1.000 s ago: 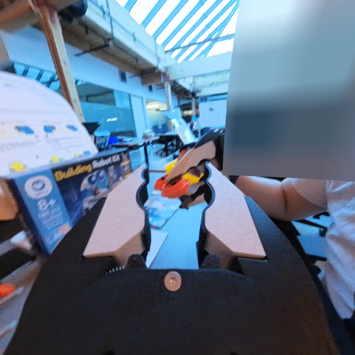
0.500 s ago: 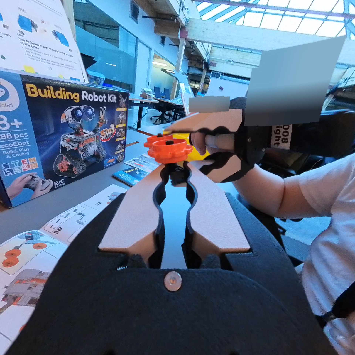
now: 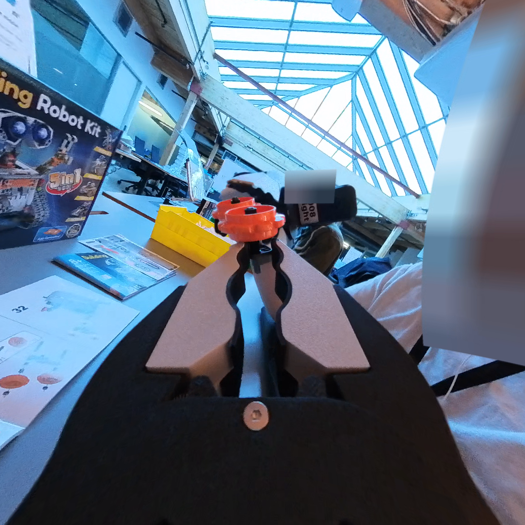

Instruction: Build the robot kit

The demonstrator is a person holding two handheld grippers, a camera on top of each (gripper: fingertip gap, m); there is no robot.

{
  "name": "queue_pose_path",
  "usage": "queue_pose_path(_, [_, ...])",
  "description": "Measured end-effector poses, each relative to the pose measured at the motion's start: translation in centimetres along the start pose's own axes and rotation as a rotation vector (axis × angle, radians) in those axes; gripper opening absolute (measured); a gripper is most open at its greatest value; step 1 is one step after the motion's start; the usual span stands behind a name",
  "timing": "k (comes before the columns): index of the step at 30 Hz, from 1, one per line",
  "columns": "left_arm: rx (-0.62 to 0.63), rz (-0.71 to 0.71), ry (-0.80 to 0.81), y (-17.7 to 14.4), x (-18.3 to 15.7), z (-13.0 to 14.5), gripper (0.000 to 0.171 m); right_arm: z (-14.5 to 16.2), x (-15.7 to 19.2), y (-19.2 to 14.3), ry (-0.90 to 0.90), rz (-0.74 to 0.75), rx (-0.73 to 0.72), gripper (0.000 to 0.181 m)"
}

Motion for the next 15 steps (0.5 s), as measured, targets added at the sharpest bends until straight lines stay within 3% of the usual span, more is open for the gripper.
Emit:
queue_pose_path(5, [0.023,0.047,-0.015,0.26,-0.17,0.32,0.013,-0.46,0.33,0.16,-0.011,-0.003,-0.040,0.046])
queue_pose_path(7, [0.024,0.046,-0.028,0.30,0.01,0.41,0.013,-0.53,0.28,0.02,-0.030,0.010,-0.039,0.033])
queue_pose_path(15, [0.023,0.067,-0.053,0.37,-0.07,0.48,0.013,-0.49,0.18,-0.17,-0.013,0.013,-0.064,0.031])
Point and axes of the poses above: each gripper's, where its closed fingertips meet, y out along the fingers, z out of its underside, x = y × z across the jaws, the point moved 8 cm from there along -y, back along the fingers, and after that the axes turned 6 degrees about -y, right-handed, at the moved point
